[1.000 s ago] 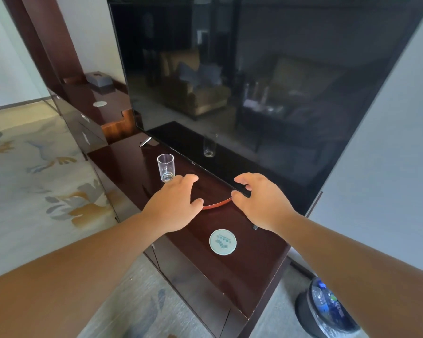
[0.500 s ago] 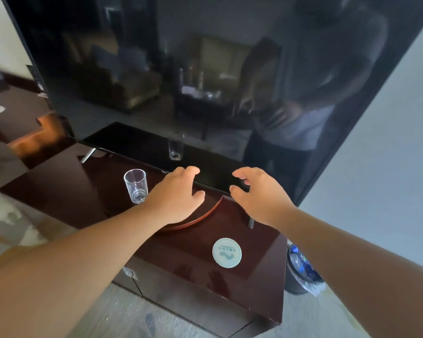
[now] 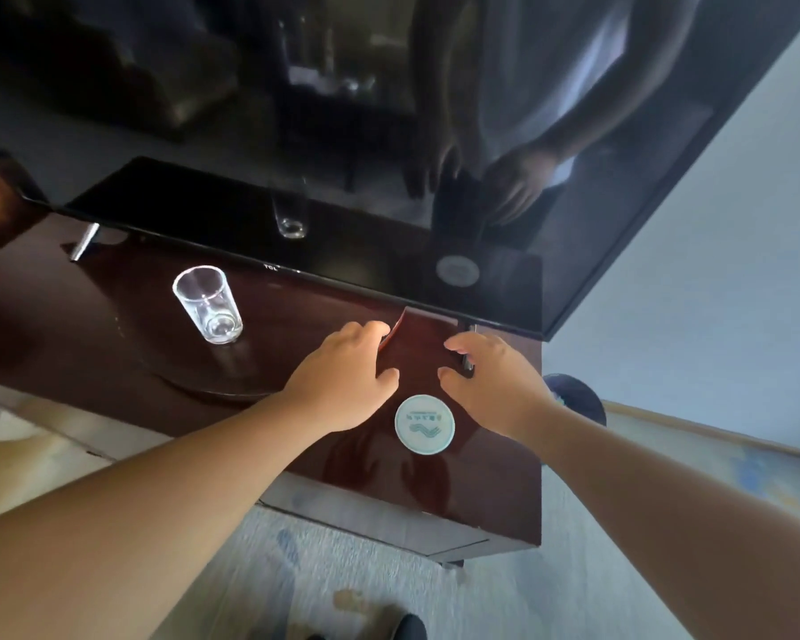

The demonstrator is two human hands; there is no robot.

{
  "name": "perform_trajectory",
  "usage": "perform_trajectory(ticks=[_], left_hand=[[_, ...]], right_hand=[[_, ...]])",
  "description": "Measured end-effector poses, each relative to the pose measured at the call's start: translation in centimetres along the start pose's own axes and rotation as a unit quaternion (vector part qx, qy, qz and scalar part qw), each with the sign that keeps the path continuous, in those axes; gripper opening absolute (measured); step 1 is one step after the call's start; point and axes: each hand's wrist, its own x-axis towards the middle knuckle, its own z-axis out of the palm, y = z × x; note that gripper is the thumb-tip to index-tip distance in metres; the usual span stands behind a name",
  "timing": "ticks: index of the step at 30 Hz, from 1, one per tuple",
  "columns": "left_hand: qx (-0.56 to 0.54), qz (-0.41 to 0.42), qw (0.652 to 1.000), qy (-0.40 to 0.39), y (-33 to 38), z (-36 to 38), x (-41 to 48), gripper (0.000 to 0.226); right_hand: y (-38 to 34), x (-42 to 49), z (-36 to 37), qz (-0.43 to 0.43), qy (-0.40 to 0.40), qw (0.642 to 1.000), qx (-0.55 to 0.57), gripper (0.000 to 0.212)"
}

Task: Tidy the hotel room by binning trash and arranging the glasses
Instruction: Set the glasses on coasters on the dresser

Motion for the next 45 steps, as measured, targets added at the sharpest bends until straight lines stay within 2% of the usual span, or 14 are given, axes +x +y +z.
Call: perform_trajectory(ticks=[7, 15, 24, 45], left_hand=[[0.005, -0.020, 0.999, -0.049, -1.3, 4.7, 0.4, 0.055], [-0.003, -0.052, 0.995, -0.089, -3.1, 8.1, 0.6, 0.055], [-0.005, -0.058, 0.995, -0.087, -3.5, 8.2, 1.1, 0.055], [-0.007, -0.066, 0.993, -0.093, -4.8, 9.5, 1.7, 0.054]], right_hand=[[3.8, 0.6, 4.8, 0.031, -0.056, 0.998, 0.017, 0.048], [6.2, 1.5, 8.1, 0.057, -0.083, 0.995, 0.021, 0.045], [6.1, 2.9, 8.3, 0.059, -0.085, 0.995, 0.016, 0.054], [5.7, 5.2, 10.9, 0.092, -0.136, 0.981, -0.106, 0.059]])
